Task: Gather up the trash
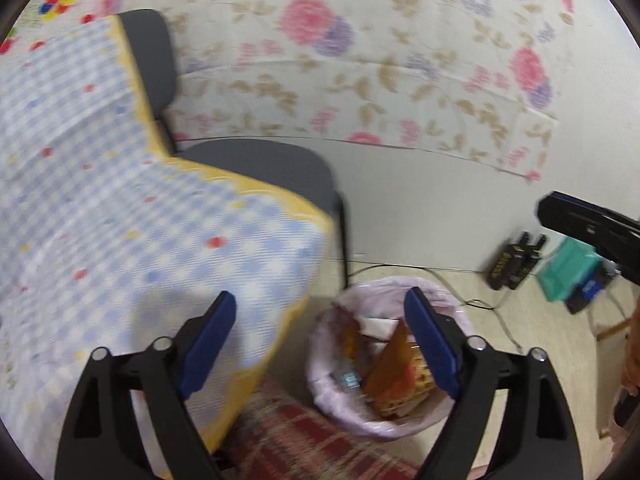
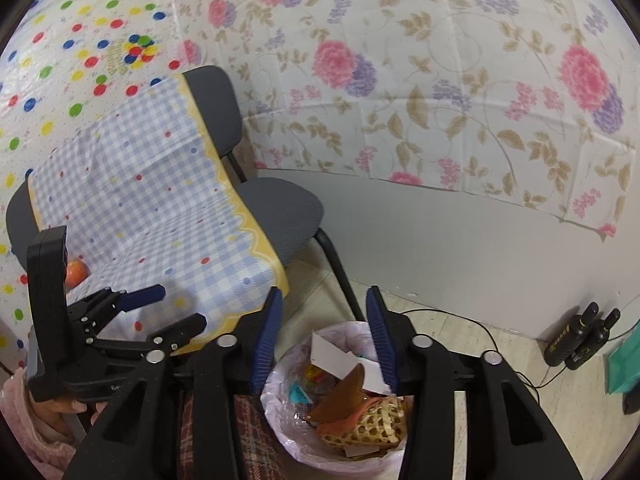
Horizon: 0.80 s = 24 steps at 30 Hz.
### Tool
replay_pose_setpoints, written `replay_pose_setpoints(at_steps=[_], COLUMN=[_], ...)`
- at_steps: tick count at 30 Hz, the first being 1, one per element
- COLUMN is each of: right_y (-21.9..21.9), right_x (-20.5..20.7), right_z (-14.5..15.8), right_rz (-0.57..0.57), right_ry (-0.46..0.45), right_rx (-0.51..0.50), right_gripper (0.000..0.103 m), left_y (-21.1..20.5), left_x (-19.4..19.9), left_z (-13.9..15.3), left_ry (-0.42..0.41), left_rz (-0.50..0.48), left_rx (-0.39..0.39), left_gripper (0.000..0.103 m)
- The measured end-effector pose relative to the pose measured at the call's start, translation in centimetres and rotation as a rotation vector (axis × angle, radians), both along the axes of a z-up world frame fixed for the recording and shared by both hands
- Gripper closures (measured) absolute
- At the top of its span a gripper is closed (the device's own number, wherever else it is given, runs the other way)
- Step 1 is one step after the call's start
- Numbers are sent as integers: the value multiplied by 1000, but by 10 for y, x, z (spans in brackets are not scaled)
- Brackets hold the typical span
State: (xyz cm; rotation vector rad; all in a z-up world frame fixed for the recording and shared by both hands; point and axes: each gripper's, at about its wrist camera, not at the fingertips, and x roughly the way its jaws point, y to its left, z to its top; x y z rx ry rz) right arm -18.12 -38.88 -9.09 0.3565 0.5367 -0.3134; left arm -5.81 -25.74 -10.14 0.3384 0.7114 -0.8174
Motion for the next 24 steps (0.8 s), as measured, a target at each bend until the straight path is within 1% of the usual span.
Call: replay_pose_setpoints(at_steps=[1,2,3,4,5,6,10,11,15,17,19,24], right_y=[7,13,18,25,30,35,57,61,83,95,106,128], right_x=[5,9,13,19,23,27,48,52,68,76,85,101], right_z=[4,8,12,18,22,27,51,55,74,80,83,86], right_rz=[18,31,45,63,73,83,145,156,207,234,264,318], right_ry=[1,-2,-6,-11,-16,-20,-39,-42,-51,-45,-36,-31], right_rx=[-6,-9,-12,-17,-22,-27,-52,-60,-88,-100,-115,-136], right_gripper=[39,36,30,22,17,15,12,12,11,11,11,11], left_y=[7,13,23,31,39,49,87,99,141,162,180,217], left_x=[2,4,6,8,10,12,21,23,29,30,31,29], left_z=[4,8,13,18,23,29,50,56,75,83,90,97], left_ry=[-10,-17,-26,-31,-35,-41,-71,-81,-90,-94,-99,-117], left_rz=[17,37,68,94,118,152,277,321,460,533,586,690], left_rx=[0,2,7,7,7,12,37,46,38,40,37,55], left_gripper=[16,12,10,8,7,7,7,7,7,7,7,7])
